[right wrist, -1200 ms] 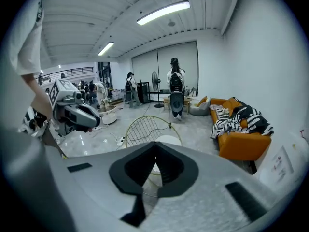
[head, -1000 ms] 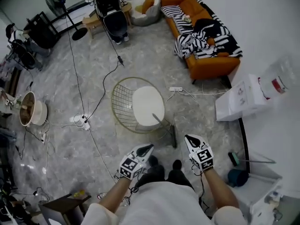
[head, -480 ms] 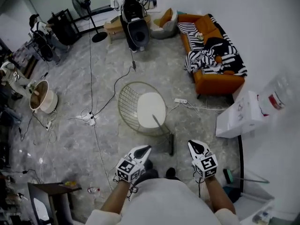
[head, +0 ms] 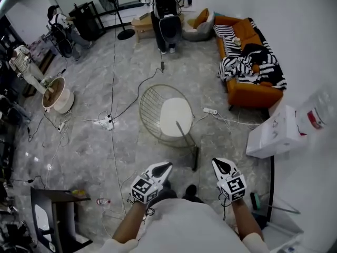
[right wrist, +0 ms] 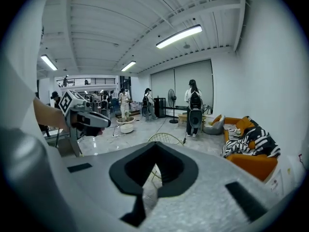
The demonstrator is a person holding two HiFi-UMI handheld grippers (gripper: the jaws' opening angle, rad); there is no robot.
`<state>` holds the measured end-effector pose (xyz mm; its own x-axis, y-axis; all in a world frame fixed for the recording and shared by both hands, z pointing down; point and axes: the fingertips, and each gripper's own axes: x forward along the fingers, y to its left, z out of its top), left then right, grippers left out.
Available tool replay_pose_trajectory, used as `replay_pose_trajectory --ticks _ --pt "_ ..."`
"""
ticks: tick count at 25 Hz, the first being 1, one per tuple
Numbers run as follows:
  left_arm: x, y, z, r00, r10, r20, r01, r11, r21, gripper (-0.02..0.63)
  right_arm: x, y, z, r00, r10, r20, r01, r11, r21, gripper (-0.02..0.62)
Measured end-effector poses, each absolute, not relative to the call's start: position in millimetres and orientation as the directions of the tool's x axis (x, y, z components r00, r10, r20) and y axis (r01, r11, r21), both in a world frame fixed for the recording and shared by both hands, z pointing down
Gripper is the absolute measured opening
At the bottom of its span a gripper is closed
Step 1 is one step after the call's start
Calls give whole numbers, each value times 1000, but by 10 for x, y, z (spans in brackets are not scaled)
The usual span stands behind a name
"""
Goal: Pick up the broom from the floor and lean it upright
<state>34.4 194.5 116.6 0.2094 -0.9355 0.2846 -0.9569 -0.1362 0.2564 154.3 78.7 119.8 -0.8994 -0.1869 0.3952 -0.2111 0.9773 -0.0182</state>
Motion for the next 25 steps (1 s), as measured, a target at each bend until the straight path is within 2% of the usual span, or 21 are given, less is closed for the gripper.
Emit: replay_pose_trajectory --ticks 25 --pt "-95 1835 1046 246 -933 263 -958 -192 213 11 1245 791 974 -905 -239 353 -261 965 -17 -2"
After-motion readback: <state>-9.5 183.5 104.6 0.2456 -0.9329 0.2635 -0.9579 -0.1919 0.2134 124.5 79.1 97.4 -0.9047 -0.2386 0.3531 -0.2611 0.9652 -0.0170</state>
